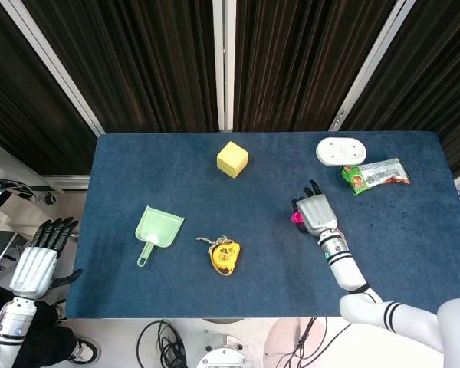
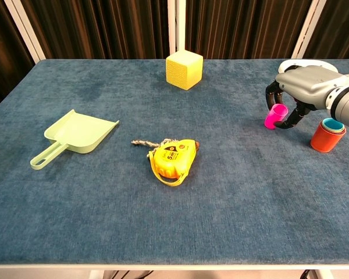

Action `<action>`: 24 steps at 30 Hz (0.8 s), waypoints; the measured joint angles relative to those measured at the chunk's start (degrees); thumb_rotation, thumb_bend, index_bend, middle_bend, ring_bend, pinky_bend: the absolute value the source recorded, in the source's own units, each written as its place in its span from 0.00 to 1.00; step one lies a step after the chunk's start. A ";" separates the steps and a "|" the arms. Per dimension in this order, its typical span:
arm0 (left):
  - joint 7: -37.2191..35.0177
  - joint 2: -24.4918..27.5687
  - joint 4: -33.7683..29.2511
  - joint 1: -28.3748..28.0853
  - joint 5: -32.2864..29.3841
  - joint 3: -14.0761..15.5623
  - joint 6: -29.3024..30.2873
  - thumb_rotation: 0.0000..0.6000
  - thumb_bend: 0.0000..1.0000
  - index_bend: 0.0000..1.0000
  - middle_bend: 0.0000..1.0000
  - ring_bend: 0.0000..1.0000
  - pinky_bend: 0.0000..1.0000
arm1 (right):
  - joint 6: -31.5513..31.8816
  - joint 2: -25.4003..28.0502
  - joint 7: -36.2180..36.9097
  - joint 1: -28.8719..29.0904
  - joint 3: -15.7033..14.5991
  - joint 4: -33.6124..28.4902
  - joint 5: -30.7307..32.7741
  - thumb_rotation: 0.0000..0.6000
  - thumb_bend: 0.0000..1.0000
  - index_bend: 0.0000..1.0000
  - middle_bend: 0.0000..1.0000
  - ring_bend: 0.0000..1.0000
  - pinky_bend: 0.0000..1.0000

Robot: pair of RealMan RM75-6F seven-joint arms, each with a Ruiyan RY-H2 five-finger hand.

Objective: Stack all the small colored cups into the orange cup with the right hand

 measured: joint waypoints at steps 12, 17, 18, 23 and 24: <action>0.01 0.02 0.17 -0.04 -0.03 0.10 -0.25 1.00 0.15 0.04 0.02 0.00 0.00 | 2.81 4.03 1.26 -0.83 1.12 -5.29 -1.52 1.00 0.25 0.59 0.53 0.20 0.00; 0.55 -0.04 -0.17 -0.12 0.26 0.17 -0.21 1.00 0.15 0.04 0.02 0.00 0.00 | 4.53 10.03 1.14 -2.35 1.23 -12.22 -1.75 1.00 0.25 0.59 0.54 0.21 0.00; 0.73 -0.08 -0.28 -0.15 0.31 0.21 -0.29 1.00 0.15 0.04 0.02 0.00 0.00 | 4.71 11.37 0.88 -2.68 1.11 -13.61 -1.62 1.00 0.25 0.59 0.54 0.22 0.00; 1.56 -0.31 -0.79 -0.30 0.55 0.38 -0.56 1.00 0.15 0.04 0.02 0.00 0.00 | 5.13 19.14 -1.41 -4.53 -0.13 -21.44 0.23 1.00 0.25 0.59 0.55 0.22 0.00; 1.76 -0.38 -0.90 -0.34 0.61 0.39 -0.58 1.00 0.15 0.04 0.02 0.00 0.00 | 5.16 20.28 -1.70 -4.86 -0.42 -22.54 0.57 1.00 0.25 0.59 0.54 0.22 0.00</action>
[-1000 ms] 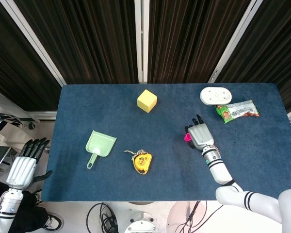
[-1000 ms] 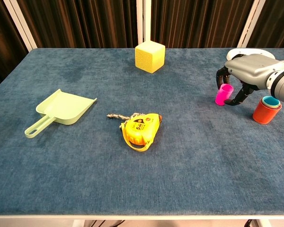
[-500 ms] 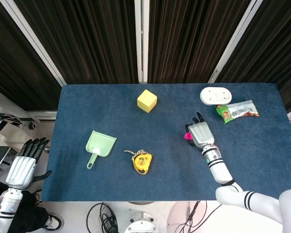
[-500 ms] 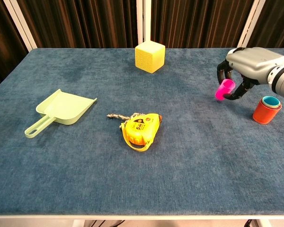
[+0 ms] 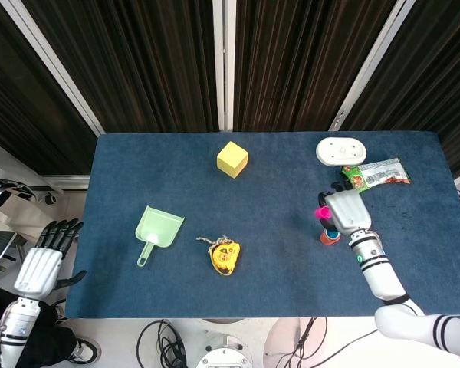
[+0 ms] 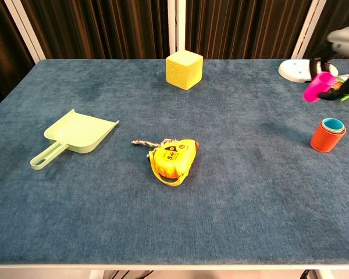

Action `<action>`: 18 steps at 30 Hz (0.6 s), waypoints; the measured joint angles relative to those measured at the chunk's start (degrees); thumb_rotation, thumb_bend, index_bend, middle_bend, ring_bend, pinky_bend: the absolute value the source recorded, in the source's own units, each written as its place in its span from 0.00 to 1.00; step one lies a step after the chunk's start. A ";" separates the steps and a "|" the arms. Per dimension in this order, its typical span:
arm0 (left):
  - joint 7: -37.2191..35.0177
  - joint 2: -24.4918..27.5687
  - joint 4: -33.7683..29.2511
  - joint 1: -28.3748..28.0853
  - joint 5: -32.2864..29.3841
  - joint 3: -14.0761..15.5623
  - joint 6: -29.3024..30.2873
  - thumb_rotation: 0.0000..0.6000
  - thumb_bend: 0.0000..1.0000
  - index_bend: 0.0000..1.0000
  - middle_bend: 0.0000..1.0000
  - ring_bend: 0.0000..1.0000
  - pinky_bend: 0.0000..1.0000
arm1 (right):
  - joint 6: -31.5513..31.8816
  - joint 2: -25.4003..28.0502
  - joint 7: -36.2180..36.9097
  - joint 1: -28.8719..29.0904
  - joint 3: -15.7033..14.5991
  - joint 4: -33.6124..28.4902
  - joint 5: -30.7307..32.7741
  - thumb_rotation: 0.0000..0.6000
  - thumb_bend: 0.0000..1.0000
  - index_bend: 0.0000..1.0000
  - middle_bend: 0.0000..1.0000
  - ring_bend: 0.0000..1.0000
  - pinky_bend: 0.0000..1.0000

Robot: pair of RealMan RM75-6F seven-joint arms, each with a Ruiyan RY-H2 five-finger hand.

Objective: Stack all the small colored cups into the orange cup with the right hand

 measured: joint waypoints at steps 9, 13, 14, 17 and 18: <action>0.71 0.08 -0.56 0.13 0.24 -0.01 0.54 1.00 0.15 0.04 0.02 0.00 0.00 | -1.58 3.40 -0.83 -0.90 -2.60 -2.61 1.22 1.00 0.25 0.60 0.55 0.22 0.00; 0.62 0.18 -0.61 0.20 0.19 -0.05 0.68 1.00 0.15 0.04 0.02 0.00 0.00 | -2.10 3.54 -1.03 -0.54 -2.80 -2.78 1.57 1.00 0.25 0.60 0.55 0.22 0.00; 0.58 0.16 -0.57 0.19 0.19 -0.07 0.69 1.00 0.15 0.04 0.02 0.00 0.00 | -2.20 3.56 -1.35 -0.39 -2.89 -2.86 1.78 1.00 0.25 0.60 0.55 0.22 0.00; 0.44 0.09 -0.37 0.19 0.17 -0.09 0.70 1.00 0.15 0.04 0.02 0.00 0.00 | -2.46 3.67 -2.28 -0.05 -3.18 -3.21 2.55 1.00 0.25 0.61 0.55 0.22 0.00; 0.39 0.09 -0.34 0.19 0.14 -0.09 0.68 1.00 0.15 0.04 0.02 0.00 0.00 | -2.51 3.75 -2.63 0.06 -3.26 -3.41 2.87 1.00 0.25 0.61 0.55 0.22 0.00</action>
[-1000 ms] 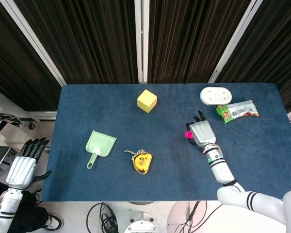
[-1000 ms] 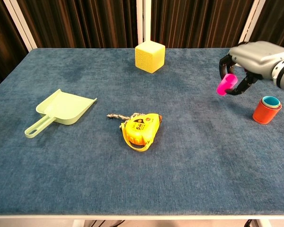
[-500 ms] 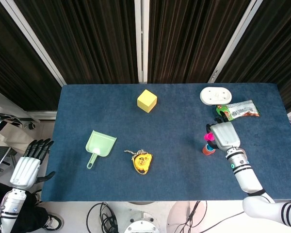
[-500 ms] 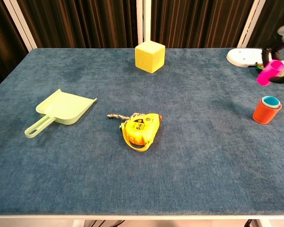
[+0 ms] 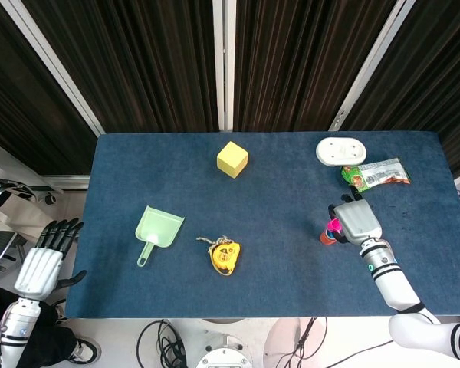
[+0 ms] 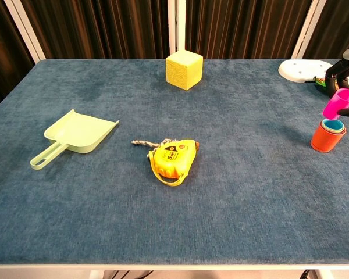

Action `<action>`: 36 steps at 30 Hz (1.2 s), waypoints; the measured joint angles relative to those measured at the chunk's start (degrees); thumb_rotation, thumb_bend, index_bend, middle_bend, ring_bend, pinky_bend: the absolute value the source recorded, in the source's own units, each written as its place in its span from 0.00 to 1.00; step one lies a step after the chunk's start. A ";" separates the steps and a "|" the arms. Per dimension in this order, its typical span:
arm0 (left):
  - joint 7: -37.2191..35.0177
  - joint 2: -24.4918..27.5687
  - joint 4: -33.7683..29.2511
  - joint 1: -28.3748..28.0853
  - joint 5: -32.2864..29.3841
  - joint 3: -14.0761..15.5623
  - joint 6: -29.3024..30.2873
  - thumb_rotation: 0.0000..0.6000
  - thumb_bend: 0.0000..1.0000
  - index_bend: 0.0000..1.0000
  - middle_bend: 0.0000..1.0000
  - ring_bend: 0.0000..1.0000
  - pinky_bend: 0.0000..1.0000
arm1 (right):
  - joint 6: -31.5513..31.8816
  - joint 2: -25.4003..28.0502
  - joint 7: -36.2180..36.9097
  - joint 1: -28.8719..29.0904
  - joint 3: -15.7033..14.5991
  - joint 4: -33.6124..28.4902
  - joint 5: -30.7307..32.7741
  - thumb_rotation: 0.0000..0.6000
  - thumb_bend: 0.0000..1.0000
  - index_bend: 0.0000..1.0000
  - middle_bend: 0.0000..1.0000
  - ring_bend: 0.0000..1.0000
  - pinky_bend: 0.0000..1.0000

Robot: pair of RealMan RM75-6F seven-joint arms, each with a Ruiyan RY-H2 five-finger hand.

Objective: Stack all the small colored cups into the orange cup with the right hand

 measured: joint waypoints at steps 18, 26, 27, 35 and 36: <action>0.23 0.06 -0.10 -0.37 -0.06 -0.09 -0.48 1.00 0.15 0.04 0.02 0.00 0.00 | -0.44 1.18 -4.13 1.92 -1.92 -2.61 4.35 1.00 0.25 0.62 0.56 0.22 0.00; 0.09 0.01 0.06 -0.29 -0.31 -0.11 -0.48 1.00 0.15 0.04 0.02 0.00 0.00 | -0.56 0.22 -2.85 2.21 -2.28 -1.47 3.58 1.00 0.25 0.63 0.56 0.21 0.00; 0.07 0.02 0.06 -0.26 -0.37 -0.11 -0.47 1.00 0.15 0.04 0.02 0.00 0.00 | -0.65 0.13 -2.74 2.26 -2.34 -1.34 3.52 1.00 0.24 0.63 0.55 0.21 0.00; -0.15 0.06 0.15 -0.17 -0.52 -0.08 -0.51 1.00 0.15 0.04 0.02 0.00 0.00 | -2.41 0.37 -2.26 2.93 -3.03 -1.05 4.23 1.00 0.06 0.38 0.43 0.14 0.00; -0.22 0.05 0.18 -0.16 -0.53 -0.08 -0.50 1.00 0.15 0.04 0.02 0.00 0.00 | -2.44 0.48 -2.06 2.95 -3.03 -1.08 4.21 1.00 0.05 0.34 0.40 0.12 0.00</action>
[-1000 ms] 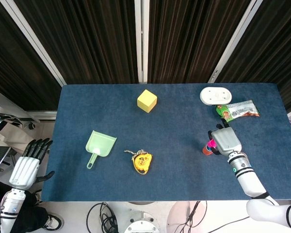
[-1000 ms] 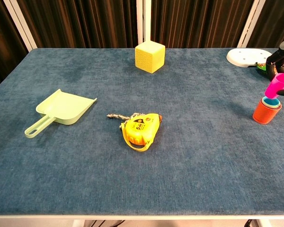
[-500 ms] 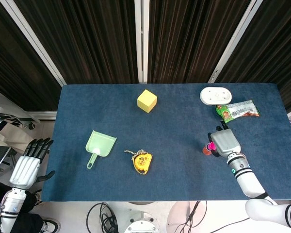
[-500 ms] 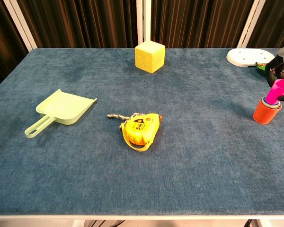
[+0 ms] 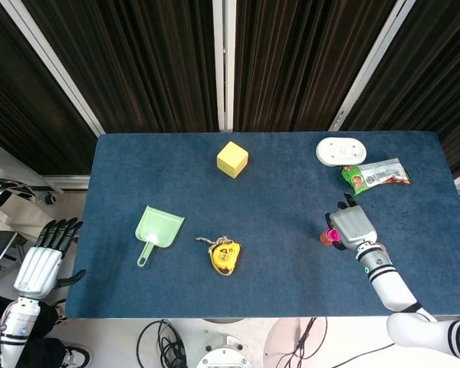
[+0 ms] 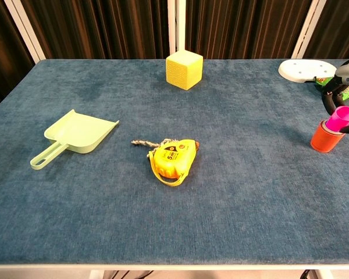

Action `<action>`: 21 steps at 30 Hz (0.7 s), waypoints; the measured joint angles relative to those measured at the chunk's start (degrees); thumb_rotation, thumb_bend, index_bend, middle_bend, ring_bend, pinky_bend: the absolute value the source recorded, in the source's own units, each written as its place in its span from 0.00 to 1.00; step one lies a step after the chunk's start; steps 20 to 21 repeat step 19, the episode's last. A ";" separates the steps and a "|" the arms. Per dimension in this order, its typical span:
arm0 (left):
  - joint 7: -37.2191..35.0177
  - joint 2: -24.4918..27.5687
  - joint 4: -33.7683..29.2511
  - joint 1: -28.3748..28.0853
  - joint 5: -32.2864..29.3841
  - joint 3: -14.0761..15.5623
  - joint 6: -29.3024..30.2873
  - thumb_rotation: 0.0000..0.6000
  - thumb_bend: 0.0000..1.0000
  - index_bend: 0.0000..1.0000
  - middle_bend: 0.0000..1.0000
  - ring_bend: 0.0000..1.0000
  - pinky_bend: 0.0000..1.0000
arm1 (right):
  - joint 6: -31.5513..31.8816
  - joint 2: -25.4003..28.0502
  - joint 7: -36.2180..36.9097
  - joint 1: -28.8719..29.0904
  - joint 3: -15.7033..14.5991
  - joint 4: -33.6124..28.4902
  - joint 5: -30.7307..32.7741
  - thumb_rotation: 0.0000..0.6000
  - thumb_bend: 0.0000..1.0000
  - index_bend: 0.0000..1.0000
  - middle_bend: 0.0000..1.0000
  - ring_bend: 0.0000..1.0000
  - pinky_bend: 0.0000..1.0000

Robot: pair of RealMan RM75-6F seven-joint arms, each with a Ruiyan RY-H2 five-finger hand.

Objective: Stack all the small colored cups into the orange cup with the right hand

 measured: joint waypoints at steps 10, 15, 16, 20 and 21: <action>-0.18 -0.24 0.34 -0.25 -0.03 -0.16 -0.22 1.00 0.15 0.04 0.02 0.00 0.00 | 6.10 3.59 5.62 -3.24 0.49 -3.03 -6.46 1.00 0.03 0.02 0.17 0.00 0.00; -0.18 -0.18 0.31 -0.32 -0.15 -0.44 -0.06 1.00 0.15 0.04 0.02 0.00 0.00 | 16.10 5.54 9.90 -9.66 -1.78 -4.15 -16.41 1.00 0.03 0.00 0.03 0.00 0.00; -0.13 -0.14 0.24 -0.33 -0.19 -0.51 -0.01 1.00 0.15 0.04 0.02 0.00 0.00 | 18.32 5.68 10.83 -11.18 -2.39 -3.98 -18.28 1.00 0.03 0.00 0.01 0.00 0.00; 0.03 0.09 -0.08 -0.35 -0.43 -0.87 0.24 1.00 0.15 0.04 0.02 0.00 0.00 | 26.11 5.38 14.83 -16.81 -4.25 -1.65 -23.56 1.00 0.03 0.00 0.00 0.00 0.00; 0.03 0.09 -0.08 -0.35 -0.43 -0.87 0.24 1.00 0.15 0.04 0.02 0.00 0.00 | 26.11 5.38 14.83 -16.81 -4.25 -1.65 -23.56 1.00 0.03 0.00 0.00 0.00 0.00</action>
